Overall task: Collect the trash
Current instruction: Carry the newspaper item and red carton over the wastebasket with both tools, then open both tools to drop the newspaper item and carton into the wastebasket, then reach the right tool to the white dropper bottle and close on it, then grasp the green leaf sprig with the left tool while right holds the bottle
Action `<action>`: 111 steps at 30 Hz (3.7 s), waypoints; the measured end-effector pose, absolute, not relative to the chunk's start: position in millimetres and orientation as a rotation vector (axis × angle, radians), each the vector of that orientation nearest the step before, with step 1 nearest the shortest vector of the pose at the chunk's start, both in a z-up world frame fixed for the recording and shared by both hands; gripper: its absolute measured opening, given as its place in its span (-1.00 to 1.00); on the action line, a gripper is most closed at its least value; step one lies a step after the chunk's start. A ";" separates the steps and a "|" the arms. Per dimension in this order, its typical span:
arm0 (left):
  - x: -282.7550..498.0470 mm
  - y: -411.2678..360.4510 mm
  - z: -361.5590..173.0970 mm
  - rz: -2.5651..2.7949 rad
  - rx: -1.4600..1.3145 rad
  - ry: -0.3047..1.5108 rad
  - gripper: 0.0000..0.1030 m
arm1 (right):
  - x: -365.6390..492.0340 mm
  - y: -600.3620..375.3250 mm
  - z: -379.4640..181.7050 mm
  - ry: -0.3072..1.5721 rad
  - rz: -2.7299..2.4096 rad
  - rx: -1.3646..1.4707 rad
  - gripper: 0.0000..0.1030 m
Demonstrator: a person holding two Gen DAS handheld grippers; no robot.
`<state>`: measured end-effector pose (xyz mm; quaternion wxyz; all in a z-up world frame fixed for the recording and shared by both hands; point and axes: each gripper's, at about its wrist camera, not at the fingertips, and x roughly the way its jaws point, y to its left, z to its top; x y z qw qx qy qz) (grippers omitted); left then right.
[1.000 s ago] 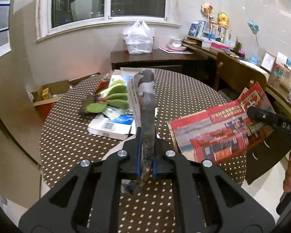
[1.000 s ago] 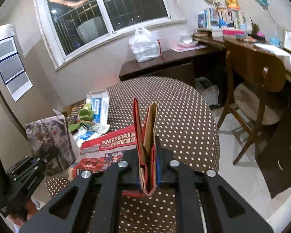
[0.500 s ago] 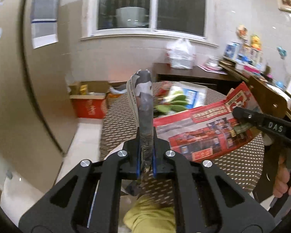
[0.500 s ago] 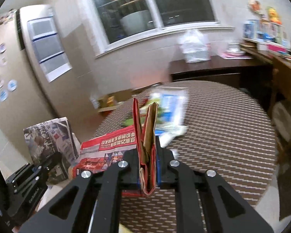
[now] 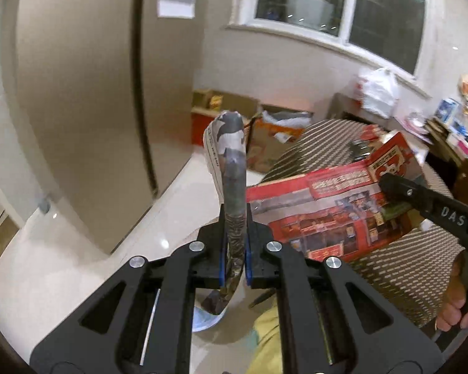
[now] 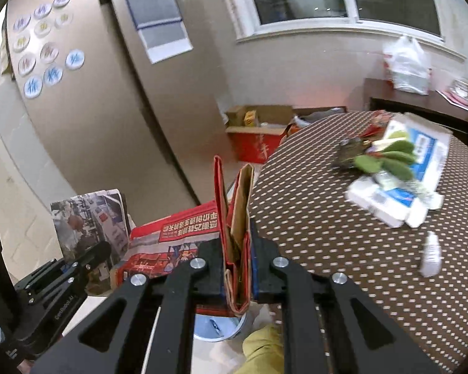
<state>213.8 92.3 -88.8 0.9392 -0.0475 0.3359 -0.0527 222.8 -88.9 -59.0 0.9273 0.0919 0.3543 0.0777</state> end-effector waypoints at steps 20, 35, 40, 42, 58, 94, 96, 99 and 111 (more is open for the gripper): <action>215.1 171.8 -150.4 0.093 -0.178 0.799 0.13 | 265.4 -11.8 -124.2 0.887 0.186 0.032 -0.78; 175.4 208.2 -178.0 0.208 -0.237 0.851 0.19 | 287.1 59.3 -213.7 1.095 0.252 -0.140 0.15; 181.0 198.7 -182.0 0.195 -0.235 0.867 0.19 | 278.6 47.2 -196.7 1.074 0.262 -0.117 0.15; 183.1 191.9 -178.8 0.182 -0.226 0.864 0.21 | 275.5 41.4 -188.8 1.063 0.255 -0.118 0.15; 183.6 97.2 -112.1 -0.002 -0.081 0.742 0.48 | 226.8 -78.3 -98.2 0.898 0.188 0.137 0.15; 218.1 -115.2 -105.5 -0.450 -0.005 0.808 0.72 | 198.2 -323.8 -124.5 0.842 -0.227 0.326 -0.53; 221.2 -127.9 -105.2 -0.465 0.014 0.793 0.72 | 190.2 -336.9 -120.9 0.827 -0.210 0.380 -0.53; 233.3 -148.8 -100.7 -0.501 0.024 0.766 0.72 | 186.5 -356.3 -113.1 0.799 -0.221 0.408 -0.53; 335.0 -188.2 -90.6 -0.478 -0.038 0.741 0.66 | 223.0 -394.6 -85.6 0.749 -0.236 0.369 -0.53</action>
